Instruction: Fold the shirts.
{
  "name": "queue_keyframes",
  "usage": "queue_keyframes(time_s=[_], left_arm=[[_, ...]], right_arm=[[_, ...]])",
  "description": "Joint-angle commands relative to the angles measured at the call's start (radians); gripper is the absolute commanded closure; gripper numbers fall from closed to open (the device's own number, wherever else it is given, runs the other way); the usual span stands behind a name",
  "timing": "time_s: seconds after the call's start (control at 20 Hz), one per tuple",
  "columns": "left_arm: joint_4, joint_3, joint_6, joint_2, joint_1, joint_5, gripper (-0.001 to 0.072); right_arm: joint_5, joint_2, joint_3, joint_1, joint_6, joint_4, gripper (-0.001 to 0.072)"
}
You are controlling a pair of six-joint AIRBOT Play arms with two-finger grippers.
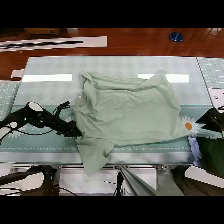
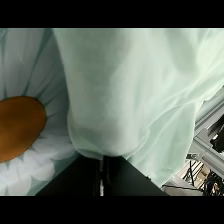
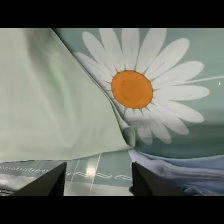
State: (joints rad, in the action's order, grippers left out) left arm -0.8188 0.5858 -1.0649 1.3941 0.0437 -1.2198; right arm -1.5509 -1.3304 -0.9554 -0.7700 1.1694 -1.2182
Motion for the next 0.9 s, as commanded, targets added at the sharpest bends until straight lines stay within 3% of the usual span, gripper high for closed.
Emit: queue_keyframes(time_s=[0.0, 0.5, 0.85], left_arm=[[0.018, 0.000, 0.002, 0.001, 0.000, 0.006, 0.0685], [0.019, 0.000, 0.005, 0.001, 0.000, 0.007, 0.0686], [0.019, 0.000, 0.008, 0.001, 0.000, 0.009, 0.0686]], right_arm=[[0.056, 0.000, 0.079, -0.009, -0.031, -0.035, 0.0216], [0.158, -0.009, 0.160, 0.017, -0.030, 0.012, 0.0217], [0.250, -0.009, 0.160, 0.168, 0.078, -0.032, 0.0237]])
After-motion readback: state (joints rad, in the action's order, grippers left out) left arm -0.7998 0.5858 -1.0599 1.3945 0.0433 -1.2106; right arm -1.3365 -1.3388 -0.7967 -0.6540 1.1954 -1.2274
